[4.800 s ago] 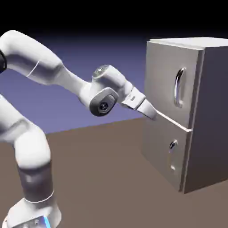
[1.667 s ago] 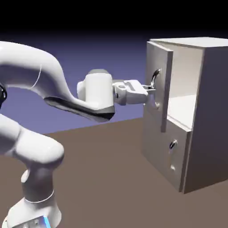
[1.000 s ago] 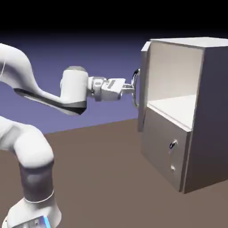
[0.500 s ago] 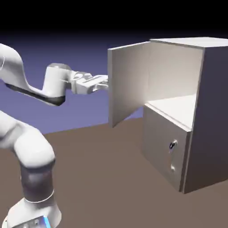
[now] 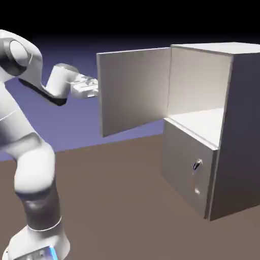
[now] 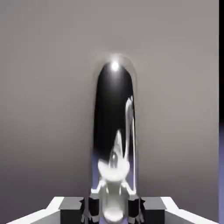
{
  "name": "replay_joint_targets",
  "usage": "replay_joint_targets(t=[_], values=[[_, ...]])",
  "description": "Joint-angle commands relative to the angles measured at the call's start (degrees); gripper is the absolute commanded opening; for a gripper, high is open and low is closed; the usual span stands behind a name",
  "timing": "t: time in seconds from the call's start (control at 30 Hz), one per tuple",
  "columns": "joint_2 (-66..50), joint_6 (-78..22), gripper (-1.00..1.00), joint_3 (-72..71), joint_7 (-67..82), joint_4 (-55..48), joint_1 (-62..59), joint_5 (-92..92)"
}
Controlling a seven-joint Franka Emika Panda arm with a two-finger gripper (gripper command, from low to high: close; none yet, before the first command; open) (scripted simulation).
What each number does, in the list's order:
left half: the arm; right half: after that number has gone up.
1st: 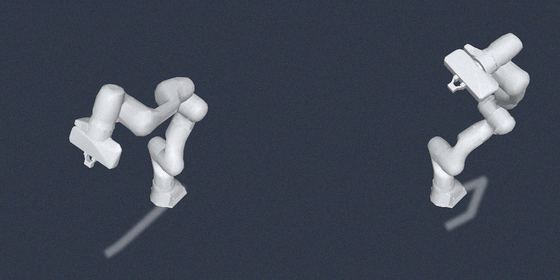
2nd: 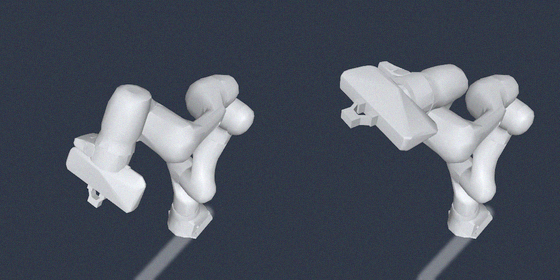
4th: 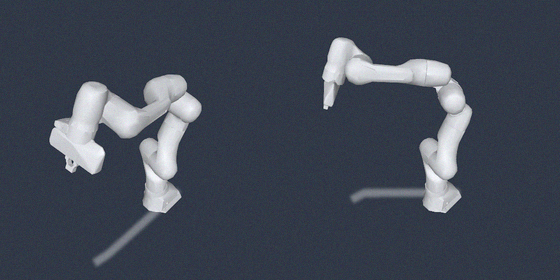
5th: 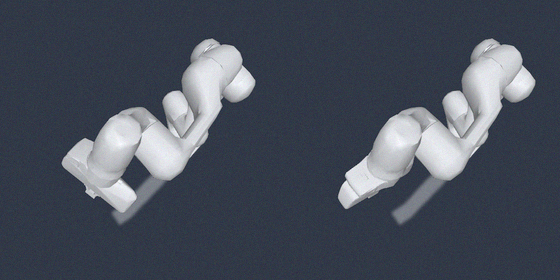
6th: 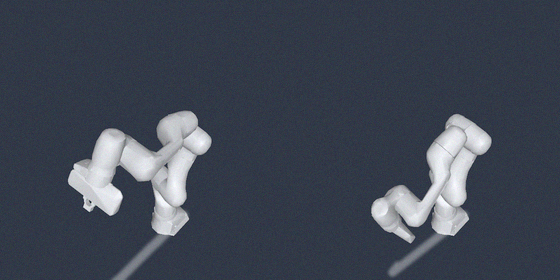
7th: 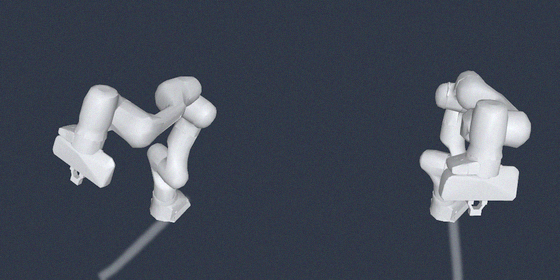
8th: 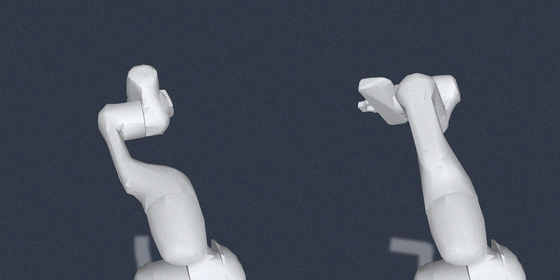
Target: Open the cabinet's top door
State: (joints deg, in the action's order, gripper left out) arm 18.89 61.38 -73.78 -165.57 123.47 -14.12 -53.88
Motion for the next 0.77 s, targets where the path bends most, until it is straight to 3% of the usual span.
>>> replay_joint_targets(t=[0.0,0.47,0.73], values=[[-0.52,-0.98,-1.0,-2.1,-0.24,-0.96,-1.97,0.27],[0.04,-8.66,-1.0,-30.0,-0.59,-12.33,-30.53,4.28],[5.99,-13.34,-1.0,-43.02,1.45,-22.32,-46.27,8.05]])
